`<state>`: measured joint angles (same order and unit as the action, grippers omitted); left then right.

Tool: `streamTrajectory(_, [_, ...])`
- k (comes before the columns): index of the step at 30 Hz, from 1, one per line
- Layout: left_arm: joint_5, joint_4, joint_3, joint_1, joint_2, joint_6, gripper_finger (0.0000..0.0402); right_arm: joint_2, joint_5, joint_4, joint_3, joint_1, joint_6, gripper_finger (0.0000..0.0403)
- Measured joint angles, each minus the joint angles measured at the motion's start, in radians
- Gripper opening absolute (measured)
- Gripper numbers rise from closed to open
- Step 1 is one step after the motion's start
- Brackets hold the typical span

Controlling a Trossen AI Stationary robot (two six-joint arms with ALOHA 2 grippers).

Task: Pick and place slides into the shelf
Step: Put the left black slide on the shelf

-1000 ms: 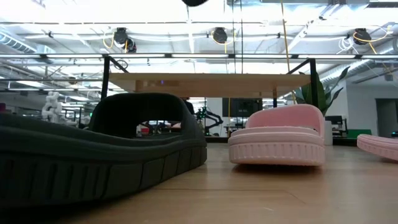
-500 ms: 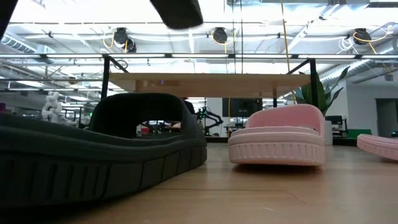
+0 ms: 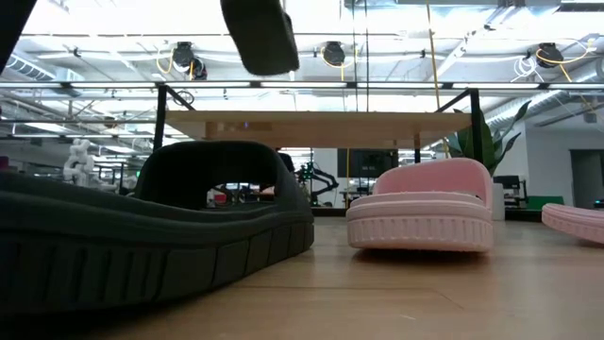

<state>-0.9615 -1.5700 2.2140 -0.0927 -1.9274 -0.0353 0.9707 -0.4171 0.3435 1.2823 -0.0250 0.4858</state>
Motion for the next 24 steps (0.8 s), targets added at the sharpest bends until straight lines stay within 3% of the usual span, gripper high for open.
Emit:
streamTrajectory(12, [0.028,-0.001,-0.254,0.029,0.020,-0.088,0.0000,0.000,-0.003,-0.034,0.000,0.000,0.000,0.0000])
streamTrajectory(24, [0.069,-0.004,-0.525,0.021,0.241,-0.255,0.0000,-0.015,-0.002,-0.040,0.000,-0.001,-0.040,0.0000])
